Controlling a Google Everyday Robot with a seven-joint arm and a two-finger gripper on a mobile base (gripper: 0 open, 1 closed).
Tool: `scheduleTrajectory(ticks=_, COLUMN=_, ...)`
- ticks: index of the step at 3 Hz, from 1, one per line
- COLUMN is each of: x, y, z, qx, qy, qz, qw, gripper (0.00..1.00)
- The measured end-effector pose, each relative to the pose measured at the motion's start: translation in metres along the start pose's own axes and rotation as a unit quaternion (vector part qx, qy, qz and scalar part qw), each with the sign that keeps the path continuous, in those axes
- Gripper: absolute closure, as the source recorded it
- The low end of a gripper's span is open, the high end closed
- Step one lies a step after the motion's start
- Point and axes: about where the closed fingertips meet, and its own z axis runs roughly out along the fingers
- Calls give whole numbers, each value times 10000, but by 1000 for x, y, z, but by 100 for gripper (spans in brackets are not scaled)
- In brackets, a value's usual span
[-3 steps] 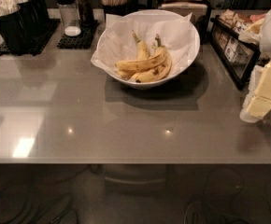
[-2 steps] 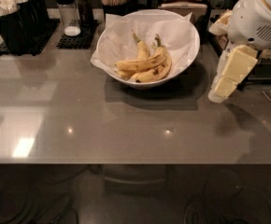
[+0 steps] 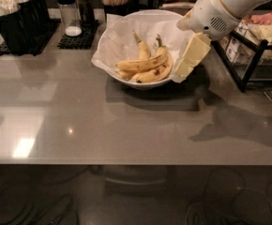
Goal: Pick banana from white bowl
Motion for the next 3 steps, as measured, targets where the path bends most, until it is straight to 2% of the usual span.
scheduleTrajectory(ticks=1, x=-1, y=-7, z=12, qx=-58, qy=-214, qz=79, qw=9997, gripper=0)
scheduleTrajectory(ticks=2, x=-19, y=-23, z=47, qx=-420, qy=-352, qz=-64, qw=9985, gripper=0)
scheduleTrajectory(ticks=3, x=-24, y=-26, z=50, qx=-421, qy=-384, qz=-93, qw=9983, gripper=0)
